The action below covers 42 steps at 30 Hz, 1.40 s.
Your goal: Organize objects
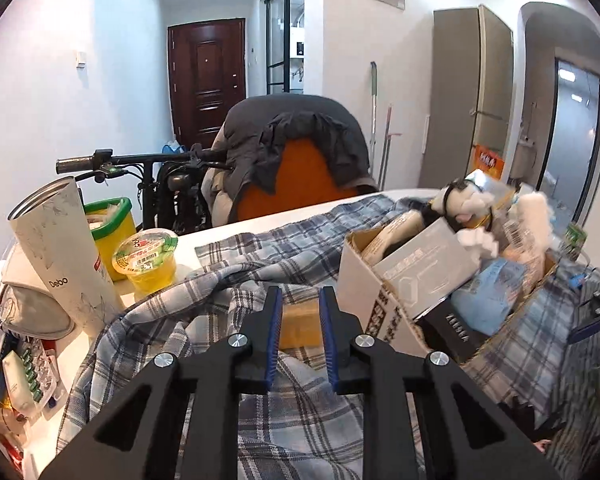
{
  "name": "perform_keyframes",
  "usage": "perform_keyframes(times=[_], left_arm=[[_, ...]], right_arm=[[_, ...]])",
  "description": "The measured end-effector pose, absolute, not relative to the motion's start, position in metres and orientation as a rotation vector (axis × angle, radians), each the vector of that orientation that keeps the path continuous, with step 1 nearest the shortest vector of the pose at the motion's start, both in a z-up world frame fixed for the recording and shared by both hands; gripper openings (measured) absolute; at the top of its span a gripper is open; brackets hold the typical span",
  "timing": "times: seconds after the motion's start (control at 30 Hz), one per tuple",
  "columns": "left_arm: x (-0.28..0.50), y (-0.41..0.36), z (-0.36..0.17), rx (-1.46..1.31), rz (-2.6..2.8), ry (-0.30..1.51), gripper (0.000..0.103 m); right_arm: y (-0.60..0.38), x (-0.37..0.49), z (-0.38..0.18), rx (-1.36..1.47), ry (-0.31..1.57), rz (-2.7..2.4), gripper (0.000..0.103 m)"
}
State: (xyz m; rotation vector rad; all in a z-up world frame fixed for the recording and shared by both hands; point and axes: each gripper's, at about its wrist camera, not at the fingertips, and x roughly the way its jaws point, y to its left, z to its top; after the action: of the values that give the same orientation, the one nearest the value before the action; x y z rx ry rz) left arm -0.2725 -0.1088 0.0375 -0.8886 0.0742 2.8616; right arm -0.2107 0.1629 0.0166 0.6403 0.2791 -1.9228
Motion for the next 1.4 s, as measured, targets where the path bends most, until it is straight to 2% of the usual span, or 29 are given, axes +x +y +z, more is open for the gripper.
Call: perform_keyframes(times=[0.07,0.1,0.13,0.17,0.53,0.83,1.4], left_arm=[[-0.28,-0.104,0.029,-0.934,2.859,0.105,0.027],[-0.285,-0.102,0.024,-0.968,2.861,0.117,0.044],[-0.292,-0.1,0.016,-1.013,2.871,0.134,0.07],[-0.297,-0.1,0.011,-1.038,2.883,0.15,0.078],[-0.314,-0.111,-0.015,-1.08,2.852,0.053,0.08],[-0.329,-0.125,-0.025,-1.159,2.681,-0.249,0.08],[-0.35,-0.117,-0.03,-1.207,2.635,-0.238,0.08]], right_arm=[[0.164,-0.211,0.015,0.643,0.283,-1.922,0.102],[0.163,-0.212,0.014,0.646,0.286,-1.922,0.102],[0.163,-0.212,0.015,0.649,0.289,-1.923,0.102],[0.162,-0.212,0.014,0.651,0.291,-1.923,0.102],[0.159,-0.21,0.013,0.663,0.311,-1.917,0.102],[0.158,-0.211,0.011,0.675,0.316,-1.917,0.102],[0.156,-0.211,0.008,0.696,0.326,-1.921,0.102]])
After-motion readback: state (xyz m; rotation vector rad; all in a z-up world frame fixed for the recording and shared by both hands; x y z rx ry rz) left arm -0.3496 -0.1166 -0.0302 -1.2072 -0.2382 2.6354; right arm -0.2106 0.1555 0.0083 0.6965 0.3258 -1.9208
